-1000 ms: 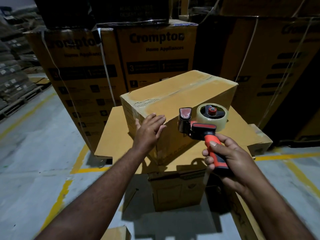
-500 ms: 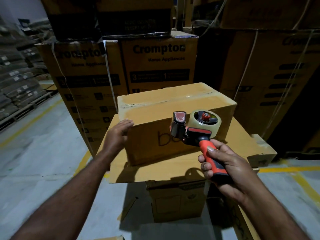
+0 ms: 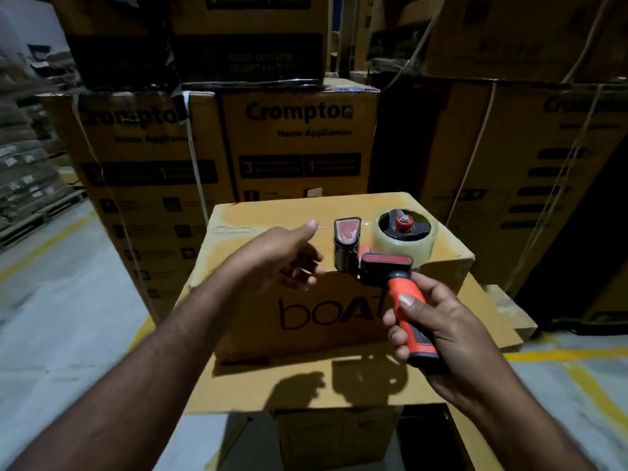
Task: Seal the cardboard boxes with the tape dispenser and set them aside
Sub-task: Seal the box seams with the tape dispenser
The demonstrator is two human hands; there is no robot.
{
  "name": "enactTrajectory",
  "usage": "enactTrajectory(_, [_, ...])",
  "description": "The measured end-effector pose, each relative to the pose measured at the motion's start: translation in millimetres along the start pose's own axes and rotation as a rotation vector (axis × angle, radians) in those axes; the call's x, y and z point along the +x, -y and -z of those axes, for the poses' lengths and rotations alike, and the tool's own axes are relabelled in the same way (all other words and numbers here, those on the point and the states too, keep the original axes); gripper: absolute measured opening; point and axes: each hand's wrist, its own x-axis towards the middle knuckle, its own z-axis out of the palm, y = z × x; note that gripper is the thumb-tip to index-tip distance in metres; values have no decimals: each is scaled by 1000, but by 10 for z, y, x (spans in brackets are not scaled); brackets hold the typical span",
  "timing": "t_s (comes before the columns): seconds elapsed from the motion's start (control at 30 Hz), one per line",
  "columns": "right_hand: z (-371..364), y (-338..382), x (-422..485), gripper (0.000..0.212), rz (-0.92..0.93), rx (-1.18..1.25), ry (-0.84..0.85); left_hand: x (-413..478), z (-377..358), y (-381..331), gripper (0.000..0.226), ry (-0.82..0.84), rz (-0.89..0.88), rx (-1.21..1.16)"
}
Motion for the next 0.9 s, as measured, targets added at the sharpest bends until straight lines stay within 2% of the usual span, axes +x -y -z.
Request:
enactTrajectory(0.1, [35,35,256,59,149,-200,-97,329,-106,-285,91,335,94,-270])
enactTrajectory(0.27, [50,208,713,60,302,-454,-275,990,-142,-753,91,544,140,-391])
enactTrajectory(0.43, [64,242,1123,59,441,-785,-469,1533,-325,-1043,80,490,168,-559])
enactTrajectory(0.6, [143,275,1356,59,479,-785,-549,1899,-554,-1153,64,469,195,-692])
enactTrajectory(0.77, [258,393,1521,60,473,-925,-588,2189,-682,-1192,22,424,177,-530])
enactTrajectory(0.9, [461,496,1618,65,512,-1112,-600,2494,-724,-1313,18,387,112,-284])
